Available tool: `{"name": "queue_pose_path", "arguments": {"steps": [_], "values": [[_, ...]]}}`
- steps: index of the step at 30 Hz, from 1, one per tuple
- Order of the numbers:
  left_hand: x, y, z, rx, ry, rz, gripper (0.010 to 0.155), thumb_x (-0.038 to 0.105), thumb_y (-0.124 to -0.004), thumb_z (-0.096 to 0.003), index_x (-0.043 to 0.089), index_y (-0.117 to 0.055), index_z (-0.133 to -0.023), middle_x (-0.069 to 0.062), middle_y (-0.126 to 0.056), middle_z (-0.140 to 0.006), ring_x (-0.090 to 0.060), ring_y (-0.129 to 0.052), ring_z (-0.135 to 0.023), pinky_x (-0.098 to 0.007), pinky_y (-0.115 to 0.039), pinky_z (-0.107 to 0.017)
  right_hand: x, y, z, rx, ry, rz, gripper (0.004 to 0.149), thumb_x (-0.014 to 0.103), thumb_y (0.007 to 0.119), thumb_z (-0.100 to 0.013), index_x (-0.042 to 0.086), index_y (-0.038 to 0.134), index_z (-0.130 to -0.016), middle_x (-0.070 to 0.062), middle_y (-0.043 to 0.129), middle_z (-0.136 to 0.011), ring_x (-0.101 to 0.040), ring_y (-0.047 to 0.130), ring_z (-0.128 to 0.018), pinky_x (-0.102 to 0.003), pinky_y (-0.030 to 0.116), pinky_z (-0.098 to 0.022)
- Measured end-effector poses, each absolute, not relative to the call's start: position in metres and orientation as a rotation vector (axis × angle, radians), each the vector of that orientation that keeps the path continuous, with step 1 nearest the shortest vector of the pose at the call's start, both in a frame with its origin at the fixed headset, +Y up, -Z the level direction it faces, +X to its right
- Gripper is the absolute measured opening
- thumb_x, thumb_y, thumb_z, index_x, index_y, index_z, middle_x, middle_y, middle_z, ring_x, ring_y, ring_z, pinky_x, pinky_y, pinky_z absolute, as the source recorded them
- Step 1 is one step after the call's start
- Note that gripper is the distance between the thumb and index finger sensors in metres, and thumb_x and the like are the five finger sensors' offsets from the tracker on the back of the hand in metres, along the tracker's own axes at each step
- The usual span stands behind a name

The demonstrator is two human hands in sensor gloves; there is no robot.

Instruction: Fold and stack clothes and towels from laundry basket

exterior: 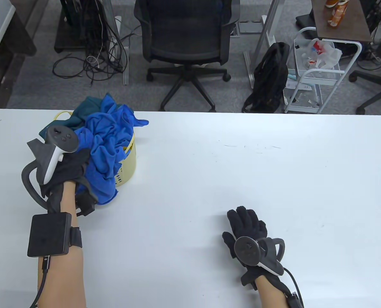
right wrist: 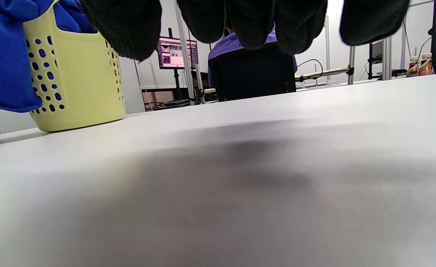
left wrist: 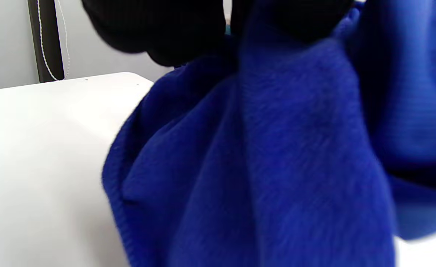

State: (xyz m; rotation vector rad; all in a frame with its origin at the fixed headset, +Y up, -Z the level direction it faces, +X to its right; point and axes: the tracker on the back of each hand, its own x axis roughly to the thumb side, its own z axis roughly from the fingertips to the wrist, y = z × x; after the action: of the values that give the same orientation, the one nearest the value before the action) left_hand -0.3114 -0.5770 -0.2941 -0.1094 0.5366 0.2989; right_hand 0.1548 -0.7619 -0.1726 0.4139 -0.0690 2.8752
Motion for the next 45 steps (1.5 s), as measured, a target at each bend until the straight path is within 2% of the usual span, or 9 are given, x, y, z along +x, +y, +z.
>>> {"name": "queue_pose_path", "arguments": {"steps": [5, 7, 16, 24, 33, 37, 40, 43, 45], "values": [[-0.315, -0.563, -0.277, 0.238, 0.455, 0.509, 0.051, 0.045, -0.063, -0.0675, 0.017, -0.055, -0.110, -0.034, -0.069, -0.113, -0.052, -0.084, -0.094, -0.060, -0.079, -0.064, 0.158, -0.760, -0.174, 0.393, -0.081, 2.858, 0.069, 0.041, 0.068, -0.063, 0.006, 0.044, -0.117, -0.030, 0.043, -0.118, -0.058, 0.049, -0.103, -0.078, 0.052, -0.066], [-0.316, -0.554, -0.268, 0.389, 0.384, 0.658, 0.051, 0.041, -0.061, -0.0679, 0.012, -0.052, -0.109, -0.025, -0.081, -0.106, -0.042, -0.093, -0.087, -0.058, -0.082, -0.063, 0.158, -0.761, -0.174, 0.394, -0.081, 2.853, 0.067, 0.040, 0.068, -0.064, 0.006, 0.044, -0.117, -0.030, 0.043, -0.118, -0.058, 0.050, -0.103, -0.078, 0.052, -0.066], [-0.279, -0.500, -0.223, 0.622, 0.044, 0.832, 0.055, 0.044, -0.053, -0.0694, 0.008, -0.042, -0.110, -0.004, -0.086, -0.084, -0.015, -0.095, -0.059, -0.038, -0.087, -0.049, 0.157, -0.763, -0.174, 0.392, -0.051, 2.828, 0.067, 0.040, 0.067, -0.064, 0.006, 0.044, -0.117, -0.030, 0.043, -0.118, -0.058, 0.051, -0.102, -0.077, 0.053, -0.066], [-0.214, -0.485, -0.177, 0.454, -0.420, 0.805, 0.056, 0.044, -0.058, -0.0682, 0.009, -0.049, -0.111, -0.007, -0.090, -0.087, -0.019, -0.099, -0.062, -0.040, -0.089, -0.049, 0.164, -0.764, -0.174, 0.343, -0.037, 2.755, 0.067, 0.040, 0.068, -0.064, 0.005, 0.046, -0.116, -0.031, 0.045, -0.117, -0.058, 0.053, -0.101, -0.077, 0.055, -0.065], [-0.140, -0.567, -0.186, -0.101, -0.773, 0.867, 0.053, 0.036, -0.065, -0.0669, 0.013, -0.049, -0.112, -0.015, -0.083, -0.104, -0.032, -0.096, -0.083, -0.051, -0.085, -0.064, 0.161, -0.713, -0.182, 0.391, -0.006, 2.056, 0.076, 0.049, 0.064, -0.064, 0.004, 0.038, -0.120, -0.033, 0.041, -0.120, -0.059, 0.052, -0.103, -0.078, 0.053, -0.065], [-0.120, -0.602, -0.190, -0.188, -0.869, 0.942, 0.048, 0.027, -0.070, -0.0642, 0.021, -0.053, -0.109, -0.014, -0.075, -0.111, -0.035, -0.090, -0.093, -0.053, -0.080, -0.070, 0.145, -0.709, -0.190, 0.543, 0.316, 1.701, 0.096, 0.059, 0.064, -0.060, 0.002, 0.019, -0.123, -0.039, 0.023, -0.122, -0.067, 0.033, -0.105, -0.086, 0.040, -0.065], [-0.128, -0.620, -0.193, -0.140, -0.799, 0.977, 0.046, 0.025, -0.073, -0.0618, 0.027, -0.058, -0.106, -0.013, -0.074, -0.113, -0.034, -0.088, -0.096, -0.054, -0.078, -0.071, 0.144, -0.714, -0.194, 0.586, 0.339, 1.653, 0.050, 0.035, 0.073, -0.064, 0.009, 0.064, -0.106, -0.026, 0.053, -0.119, -0.058, 0.054, -0.104, -0.081, 0.049, -0.066], [-0.143, -0.639, -0.195, -0.057, -0.645, 0.857, 0.047, 0.026, -0.076, -0.0603, 0.029, -0.060, -0.105, -0.011, -0.075, -0.112, -0.032, -0.089, -0.095, -0.055, -0.078, -0.070, 0.160, -0.704, -0.193, 0.385, 0.049, 1.668, 0.045, 0.026, 0.073, -0.062, 0.013, 0.061, -0.103, -0.022, 0.070, -0.108, -0.034, 0.087, -0.084, -0.058, 0.075, -0.062], [-0.149, -0.652, -0.196, -0.081, -0.595, 0.747, 0.050, 0.029, -0.077, -0.0603, 0.028, -0.059, -0.107, -0.010, -0.075, -0.113, -0.031, -0.089, -0.096, -0.056, -0.078, -0.070, 0.168, -0.696, -0.190, 0.309, -0.053, 1.705, 0.043, 0.022, 0.073, -0.062, 0.015, 0.061, -0.102, -0.019, 0.077, -0.101, -0.026, 0.092, -0.069, -0.048, 0.080, -0.054]]}}
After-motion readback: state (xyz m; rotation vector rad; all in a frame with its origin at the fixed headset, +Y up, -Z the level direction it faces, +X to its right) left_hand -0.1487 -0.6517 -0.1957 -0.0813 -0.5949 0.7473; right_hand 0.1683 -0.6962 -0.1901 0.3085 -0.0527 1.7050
